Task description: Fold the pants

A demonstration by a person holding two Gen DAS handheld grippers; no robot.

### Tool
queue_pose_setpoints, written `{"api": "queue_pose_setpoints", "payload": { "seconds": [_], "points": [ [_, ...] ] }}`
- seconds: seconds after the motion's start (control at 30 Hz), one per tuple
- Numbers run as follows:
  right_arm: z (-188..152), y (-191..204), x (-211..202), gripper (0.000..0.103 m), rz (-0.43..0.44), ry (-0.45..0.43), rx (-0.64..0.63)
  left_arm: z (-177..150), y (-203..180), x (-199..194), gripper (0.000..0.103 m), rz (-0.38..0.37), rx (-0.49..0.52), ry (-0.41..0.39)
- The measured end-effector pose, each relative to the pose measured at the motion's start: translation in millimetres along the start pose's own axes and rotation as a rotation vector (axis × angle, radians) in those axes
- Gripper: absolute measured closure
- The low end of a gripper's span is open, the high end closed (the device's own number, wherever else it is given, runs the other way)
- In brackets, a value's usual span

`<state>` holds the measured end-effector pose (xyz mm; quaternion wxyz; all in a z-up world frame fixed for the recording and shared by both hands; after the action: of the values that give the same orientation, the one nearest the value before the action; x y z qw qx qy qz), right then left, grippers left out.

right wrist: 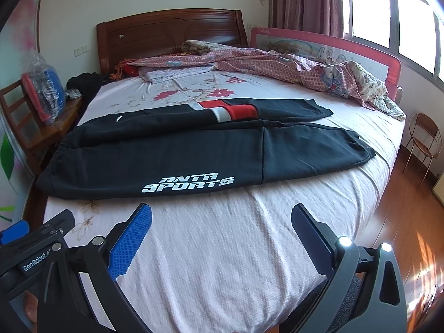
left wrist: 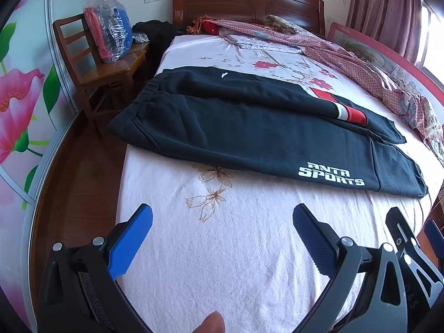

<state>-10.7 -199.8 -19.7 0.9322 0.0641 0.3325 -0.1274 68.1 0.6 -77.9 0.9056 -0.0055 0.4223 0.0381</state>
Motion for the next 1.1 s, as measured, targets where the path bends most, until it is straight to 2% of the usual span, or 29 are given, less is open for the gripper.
{"api": "queue_pose_setpoints", "payload": {
  "seconds": [0.5, 0.93, 0.97, 1.03, 1.1],
  "points": [
    [-1.3, -1.4, 1.6, 0.003, -0.001, 0.003, 0.001, -1.0, 1.5, 2.1, 0.002, 0.002, -0.001, 0.007],
    [-14.1, -9.2, 18.6, 0.003, -0.013, 0.056, 0.01, 6.2, 12.3, 27.0, 0.002, 0.034, 0.001, 0.043],
    [-14.9, -9.7, 20.6, 0.003, -0.014, 0.062, 0.008, 6.6, 12.6, 29.7, 0.002, 0.02, -0.004, 0.054],
    [-16.5, -10.3, 23.5, 0.003, -0.016, 0.072, 0.004, 8.5, 12.9, 37.5, 0.002, -0.056, -0.032, 0.089],
    [-19.6, -12.4, 27.6, 0.003, -0.021, 0.088, 0.004, 15.8, 11.1, 45.1, 0.002, -0.23, -0.091, 0.121]
  ]
}}
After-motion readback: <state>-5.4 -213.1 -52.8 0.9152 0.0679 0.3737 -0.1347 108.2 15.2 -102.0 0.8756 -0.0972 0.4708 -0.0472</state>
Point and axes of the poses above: each gripper's, at about its wrist camera, not at the fingertips, and x roughly the way its jaws point, y to its left, z to its top, the point moved 10 cm from there along x, roughly the way its jaws point, and after that the axes turned 5 degrees about z, right-handed, at the moved point
